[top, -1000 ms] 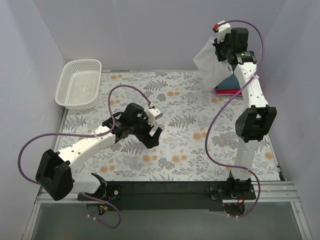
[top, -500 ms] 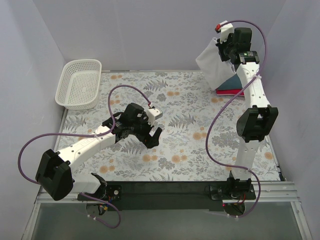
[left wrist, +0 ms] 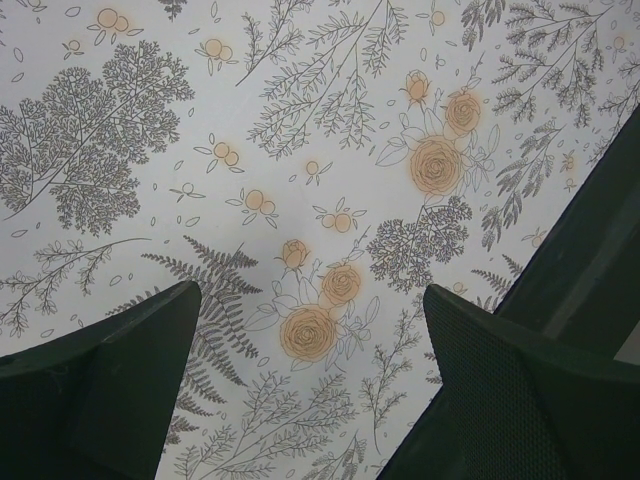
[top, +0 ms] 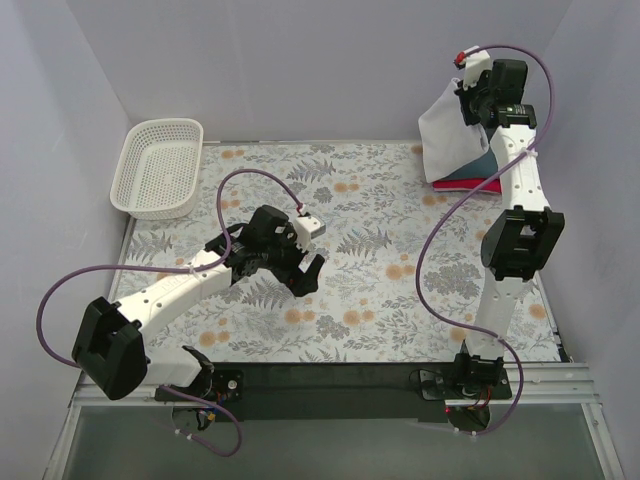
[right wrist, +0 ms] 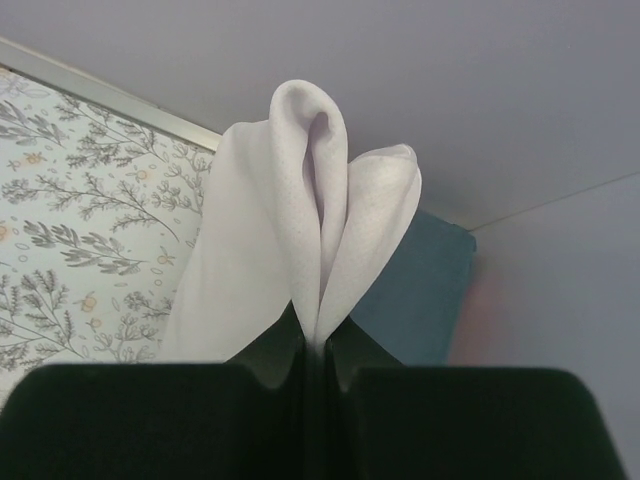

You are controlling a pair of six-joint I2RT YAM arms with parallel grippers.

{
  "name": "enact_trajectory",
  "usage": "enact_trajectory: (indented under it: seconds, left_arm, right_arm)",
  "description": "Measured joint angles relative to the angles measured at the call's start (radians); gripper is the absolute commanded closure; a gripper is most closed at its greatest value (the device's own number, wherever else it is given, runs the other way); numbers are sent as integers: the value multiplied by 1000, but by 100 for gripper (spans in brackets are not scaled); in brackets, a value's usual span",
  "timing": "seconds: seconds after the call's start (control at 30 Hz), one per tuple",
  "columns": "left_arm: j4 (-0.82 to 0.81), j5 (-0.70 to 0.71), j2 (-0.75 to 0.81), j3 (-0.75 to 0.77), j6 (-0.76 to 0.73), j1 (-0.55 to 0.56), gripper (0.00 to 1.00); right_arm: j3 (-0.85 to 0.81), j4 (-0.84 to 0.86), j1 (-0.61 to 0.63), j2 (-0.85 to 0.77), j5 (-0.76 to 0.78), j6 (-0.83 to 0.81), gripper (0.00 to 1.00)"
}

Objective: Fold and stack the t-shirts
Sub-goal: Neatly place the folded tshirt to the corner

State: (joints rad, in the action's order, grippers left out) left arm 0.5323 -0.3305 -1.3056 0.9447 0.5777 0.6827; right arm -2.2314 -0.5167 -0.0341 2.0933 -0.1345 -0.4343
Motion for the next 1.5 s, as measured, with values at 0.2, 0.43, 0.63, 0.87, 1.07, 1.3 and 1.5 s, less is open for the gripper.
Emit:
enact_trajectory:
  seconds: [0.2, 0.43, 0.63, 0.87, 1.07, 1.3, 1.5]
  left_arm:
    - [21, 0, -11, 18, -1, 0, 6]
    - [32, -4, -53, 29, 3, 0, 5]
    - [36, -11, -78, 40, 3, 0, 5]
    - [38, -18, -98, 50, 6, 0, 5]
    - [44, -18, -98, 51, 6, 0, 5]
    - [45, -18, -99, 51, 6, 0, 5]
    - [51, -18, -111, 57, 7, 0, 5]
  right_arm:
    - [-2, 27, -41, 50, -12, -21, 99]
    - [-8, 72, -89, 104, -23, -59, 99]
    - [-18, 124, -113, 140, -32, -97, 99]
    - [-19, 180, -121, 175, -32, -142, 99]
    - [-19, 224, -124, 215, -28, -178, 99]
    - [-15, 259, -140, 224, -20, -210, 99]
    - [-9, 303, -152, 226, 32, -233, 24]
